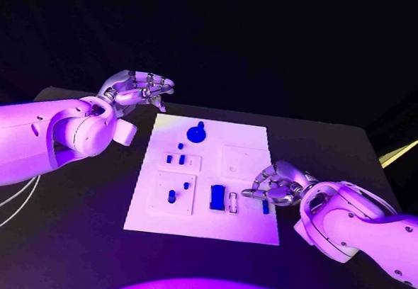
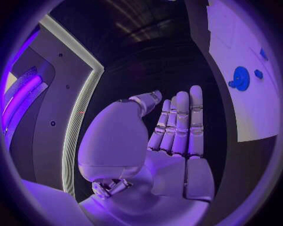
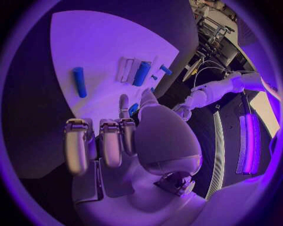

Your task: Assemble the parts on the task board

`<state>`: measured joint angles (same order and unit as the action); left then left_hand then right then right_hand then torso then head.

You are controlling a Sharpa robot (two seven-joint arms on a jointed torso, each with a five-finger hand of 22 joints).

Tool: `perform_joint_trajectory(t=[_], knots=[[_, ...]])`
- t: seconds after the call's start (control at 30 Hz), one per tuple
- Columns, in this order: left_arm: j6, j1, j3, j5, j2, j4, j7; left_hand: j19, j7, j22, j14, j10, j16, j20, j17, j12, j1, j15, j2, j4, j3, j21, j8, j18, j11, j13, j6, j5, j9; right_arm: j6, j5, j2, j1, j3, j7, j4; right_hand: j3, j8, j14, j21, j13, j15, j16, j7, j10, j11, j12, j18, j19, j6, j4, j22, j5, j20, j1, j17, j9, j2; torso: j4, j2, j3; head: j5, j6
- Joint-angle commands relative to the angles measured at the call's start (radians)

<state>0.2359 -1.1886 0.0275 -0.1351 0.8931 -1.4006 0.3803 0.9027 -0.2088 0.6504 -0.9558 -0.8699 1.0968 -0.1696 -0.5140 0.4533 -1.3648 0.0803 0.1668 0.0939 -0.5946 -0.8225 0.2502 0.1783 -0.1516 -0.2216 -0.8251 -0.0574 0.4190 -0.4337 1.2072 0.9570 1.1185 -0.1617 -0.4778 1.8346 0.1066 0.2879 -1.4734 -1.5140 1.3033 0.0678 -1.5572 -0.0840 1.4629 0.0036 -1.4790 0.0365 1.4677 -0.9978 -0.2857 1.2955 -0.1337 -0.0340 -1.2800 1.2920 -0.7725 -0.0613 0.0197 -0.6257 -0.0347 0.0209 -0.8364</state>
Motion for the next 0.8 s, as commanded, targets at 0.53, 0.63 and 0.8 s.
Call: perform_joint_trajectory(t=[0.53,0.63,0.8], knots=[[-0.003,0.0,-0.001,0.001,0.002,-0.009,0.004,0.011,-0.003,-0.015,0.005,0.014,-0.008,-0.001,0.009,0.018,0.004,-0.002,-0.01,0.003,0.012,0.021,0.018,0.005,0.002,0.011,0.013,0.004,-0.004,0.023,0.172,0.09,-0.022,-0.002,-0.049,-0.013,-0.086,-0.014,-0.097,0.007,0.215,-0.007,-0.014,0.005,0.059,0.0,0.012,-0.024,0.088,-0.016,0.001,0.259,-0.01,-0.01,-0.044,0.279,0.007,-0.03,0.0001,-0.001,0.0017,-0.016,0.006],[-0.004,0.0,-0.001,0.001,0.002,-0.01,0.004,0.011,-0.003,-0.015,0.005,0.014,-0.008,-0.001,0.009,0.018,0.004,-0.002,-0.01,0.003,0.012,0.021,0.018,0.005,0.002,0.011,0.013,0.004,-0.004,0.029,0.176,0.08,-0.031,-0.002,-0.056,-0.021,-0.088,-0.013,-0.097,0.003,0.217,-0.006,-0.014,0.007,0.062,-0.001,0.008,-0.025,0.089,-0.02,-0.001,0.26,-0.01,-0.01,-0.044,0.279,0.007,-0.03,-0.0008,-0.001,0.0013,-0.017,0.006],[-0.006,0.0,-0.001,0.001,0.002,-0.009,0.002,0.011,-0.003,-0.015,0.005,0.014,-0.008,-0.001,0.009,0.018,0.004,-0.002,-0.01,0.003,0.012,0.021,0.018,0.005,0.002,0.011,0.013,0.004,-0.004,0.039,0.175,0.059,-0.045,-0.002,-0.064,-0.038,-0.09,-0.011,-0.097,0.002,0.218,-0.005,-0.014,0.008,0.063,-0.002,0.006,-0.025,0.09,-0.025,-0.003,0.26,-0.01,-0.009,-0.042,0.279,0.007,-0.03,-0.0027,-0.001,0.0006,-0.015,0.003]])
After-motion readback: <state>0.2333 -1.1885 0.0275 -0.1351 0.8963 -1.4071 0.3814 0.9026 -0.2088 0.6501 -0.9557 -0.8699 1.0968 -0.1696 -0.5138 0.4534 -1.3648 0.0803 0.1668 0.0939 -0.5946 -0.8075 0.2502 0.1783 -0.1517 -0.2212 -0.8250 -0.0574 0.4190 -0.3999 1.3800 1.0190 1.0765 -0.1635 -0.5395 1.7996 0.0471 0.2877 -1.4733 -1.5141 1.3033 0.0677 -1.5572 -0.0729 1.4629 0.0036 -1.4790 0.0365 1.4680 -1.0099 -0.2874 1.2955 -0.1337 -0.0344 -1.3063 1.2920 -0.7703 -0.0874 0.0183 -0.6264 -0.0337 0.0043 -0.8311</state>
